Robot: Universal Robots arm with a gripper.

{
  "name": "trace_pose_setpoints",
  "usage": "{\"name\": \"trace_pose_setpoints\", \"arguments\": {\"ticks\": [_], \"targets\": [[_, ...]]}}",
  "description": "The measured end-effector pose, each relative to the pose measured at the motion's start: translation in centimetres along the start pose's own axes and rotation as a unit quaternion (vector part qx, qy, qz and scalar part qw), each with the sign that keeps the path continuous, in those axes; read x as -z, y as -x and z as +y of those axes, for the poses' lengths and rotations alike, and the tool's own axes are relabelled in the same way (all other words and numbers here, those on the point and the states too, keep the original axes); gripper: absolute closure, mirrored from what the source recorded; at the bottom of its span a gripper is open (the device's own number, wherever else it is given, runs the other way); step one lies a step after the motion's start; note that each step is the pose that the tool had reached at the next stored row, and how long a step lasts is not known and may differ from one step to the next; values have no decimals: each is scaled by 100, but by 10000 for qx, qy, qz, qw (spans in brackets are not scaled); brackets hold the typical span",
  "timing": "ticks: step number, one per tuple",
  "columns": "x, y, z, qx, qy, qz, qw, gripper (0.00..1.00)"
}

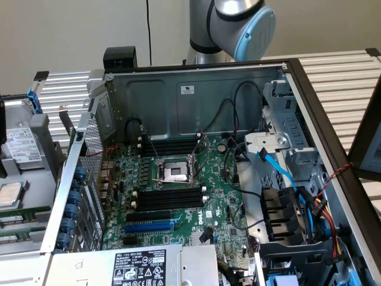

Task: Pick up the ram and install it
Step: 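Pick up the ram and move it above insertion slot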

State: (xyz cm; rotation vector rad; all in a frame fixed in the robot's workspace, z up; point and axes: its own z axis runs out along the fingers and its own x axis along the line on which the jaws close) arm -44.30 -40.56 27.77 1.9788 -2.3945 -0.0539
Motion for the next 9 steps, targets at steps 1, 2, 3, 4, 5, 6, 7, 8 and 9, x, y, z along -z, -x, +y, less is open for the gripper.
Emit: {"name": "trace_pose_setpoints", "arguments": {"ticks": [1, 2, 3, 4, 5, 6, 7, 8, 9], "targets": [[-9, 0, 0, 51, -1, 3, 10000, 69], [-17, -1, -1, 93, -1, 7, 10000, 69], [-22, -2, -1, 122, -2, 14, 9999, 69], [-27, -3, -1, 152, -4, 29, 9999, 69], [-32, -3, -2, 185, -7, 47, 9998, 69], [-41, -3, -2, 228, -10, 62, 9997, 69], [-50, -3, -3, 280, -13, 75, 9996, 69], [-58, -3, -3, 341, -15, 90, 9994, 69], [-66, -3, -4, 396, -17, 103, 9992, 69]]}}
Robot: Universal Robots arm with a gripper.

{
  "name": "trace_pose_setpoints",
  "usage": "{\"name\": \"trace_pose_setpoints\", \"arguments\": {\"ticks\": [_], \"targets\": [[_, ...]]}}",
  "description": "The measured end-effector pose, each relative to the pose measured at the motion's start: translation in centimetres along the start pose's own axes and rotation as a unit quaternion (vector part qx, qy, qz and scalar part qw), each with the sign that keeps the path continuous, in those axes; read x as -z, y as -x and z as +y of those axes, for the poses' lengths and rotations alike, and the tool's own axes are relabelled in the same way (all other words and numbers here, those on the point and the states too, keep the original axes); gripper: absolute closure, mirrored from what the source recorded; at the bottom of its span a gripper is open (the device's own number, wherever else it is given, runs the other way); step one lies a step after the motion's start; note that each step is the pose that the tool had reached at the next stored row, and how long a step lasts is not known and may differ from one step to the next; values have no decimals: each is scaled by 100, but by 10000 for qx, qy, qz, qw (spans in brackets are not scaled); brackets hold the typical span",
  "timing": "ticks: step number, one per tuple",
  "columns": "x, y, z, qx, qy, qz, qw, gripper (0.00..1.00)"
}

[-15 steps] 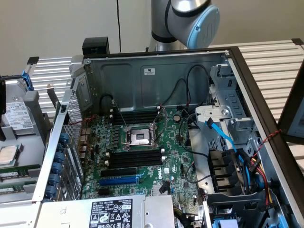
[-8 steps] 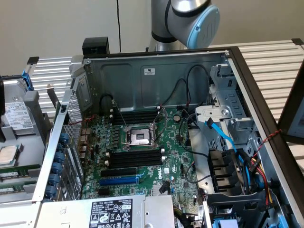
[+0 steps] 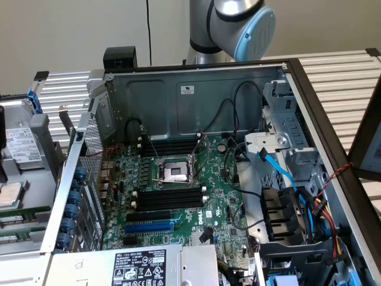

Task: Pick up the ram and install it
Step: 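Pick up the ram and move it above insertion slot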

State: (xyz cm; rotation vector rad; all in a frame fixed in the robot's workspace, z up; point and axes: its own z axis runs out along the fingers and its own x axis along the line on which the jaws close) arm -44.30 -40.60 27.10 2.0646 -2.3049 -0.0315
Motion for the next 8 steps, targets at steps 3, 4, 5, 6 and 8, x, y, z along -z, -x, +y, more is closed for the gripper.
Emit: {"name": "trace_pose_setpoints", "arguments": {"ticks": [3, 4, 5, 6, 8], "targets": [[-30, 0, -2, 162, -7, 37, 9999, 69], [-43, 0, -3, 204, -9, 45, 9998, 69], [-55, 0, -5, 238, -10, 50, 9997, 69], [-67, 0, -6, 262, -13, 52, 9996, 69], [-89, -3, -12, 299, -29, 56, 9995, 69]]}}
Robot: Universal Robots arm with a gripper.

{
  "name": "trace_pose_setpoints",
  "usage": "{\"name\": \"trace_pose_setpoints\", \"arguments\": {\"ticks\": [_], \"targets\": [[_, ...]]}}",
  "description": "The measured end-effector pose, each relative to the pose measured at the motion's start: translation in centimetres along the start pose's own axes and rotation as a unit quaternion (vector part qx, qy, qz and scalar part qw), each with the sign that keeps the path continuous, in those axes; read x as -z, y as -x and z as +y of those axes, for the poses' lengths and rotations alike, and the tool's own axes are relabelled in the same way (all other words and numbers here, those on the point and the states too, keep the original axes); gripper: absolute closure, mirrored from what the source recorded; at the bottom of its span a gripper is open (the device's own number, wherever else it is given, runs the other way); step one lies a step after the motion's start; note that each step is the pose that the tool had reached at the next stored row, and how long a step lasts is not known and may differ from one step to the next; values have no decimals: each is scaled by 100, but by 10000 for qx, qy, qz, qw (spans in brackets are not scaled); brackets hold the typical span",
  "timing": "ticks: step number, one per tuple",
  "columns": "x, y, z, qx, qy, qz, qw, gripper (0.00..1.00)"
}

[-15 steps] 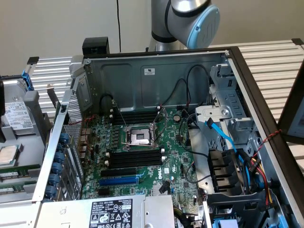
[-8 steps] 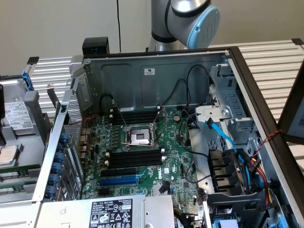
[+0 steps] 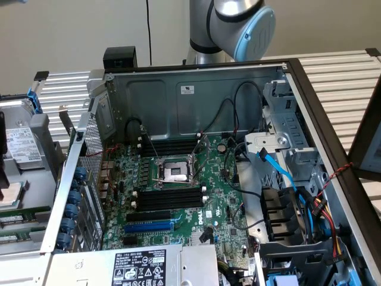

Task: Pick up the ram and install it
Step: 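Pick up the ram and move it above insertion slot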

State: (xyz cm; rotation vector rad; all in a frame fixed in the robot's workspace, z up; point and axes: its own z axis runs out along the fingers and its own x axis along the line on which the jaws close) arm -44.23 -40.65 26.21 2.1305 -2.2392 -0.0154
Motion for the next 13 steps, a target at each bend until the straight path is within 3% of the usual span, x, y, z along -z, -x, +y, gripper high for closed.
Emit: {"name": "trace_pose_setpoints", "arguments": {"ticks": [13], "targets": [[-161, -81, -33, 148, -76, 11, 9999, 69]]}}
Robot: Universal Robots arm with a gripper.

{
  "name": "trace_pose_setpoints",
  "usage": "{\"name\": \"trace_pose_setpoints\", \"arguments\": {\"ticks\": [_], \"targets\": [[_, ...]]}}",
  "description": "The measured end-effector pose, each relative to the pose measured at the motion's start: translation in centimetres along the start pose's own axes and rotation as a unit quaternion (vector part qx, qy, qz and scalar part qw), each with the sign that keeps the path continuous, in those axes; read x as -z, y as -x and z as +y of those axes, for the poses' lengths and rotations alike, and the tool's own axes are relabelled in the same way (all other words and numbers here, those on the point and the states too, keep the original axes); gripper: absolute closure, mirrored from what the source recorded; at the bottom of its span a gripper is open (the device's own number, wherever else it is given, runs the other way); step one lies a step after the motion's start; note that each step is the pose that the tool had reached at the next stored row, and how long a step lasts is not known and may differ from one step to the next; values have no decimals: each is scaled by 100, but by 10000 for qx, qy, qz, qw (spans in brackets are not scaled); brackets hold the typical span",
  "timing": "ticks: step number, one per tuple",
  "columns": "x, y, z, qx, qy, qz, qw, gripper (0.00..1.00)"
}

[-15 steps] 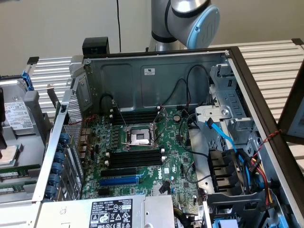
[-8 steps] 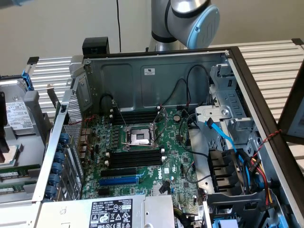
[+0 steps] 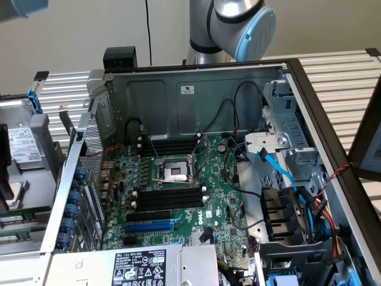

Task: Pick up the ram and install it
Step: 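Pick up the ram and move it above insertion slot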

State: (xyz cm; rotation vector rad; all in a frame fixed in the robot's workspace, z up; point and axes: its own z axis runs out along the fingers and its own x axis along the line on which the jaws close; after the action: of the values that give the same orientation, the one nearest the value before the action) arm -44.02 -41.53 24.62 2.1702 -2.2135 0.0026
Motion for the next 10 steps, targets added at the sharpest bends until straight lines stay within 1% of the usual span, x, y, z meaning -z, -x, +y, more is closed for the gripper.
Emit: {"name": "trace_pose_setpoints", "arguments": {"ticks": [10], "targets": [[-147, -37, -41, 173, -24, 6, 9998, 69]]}}
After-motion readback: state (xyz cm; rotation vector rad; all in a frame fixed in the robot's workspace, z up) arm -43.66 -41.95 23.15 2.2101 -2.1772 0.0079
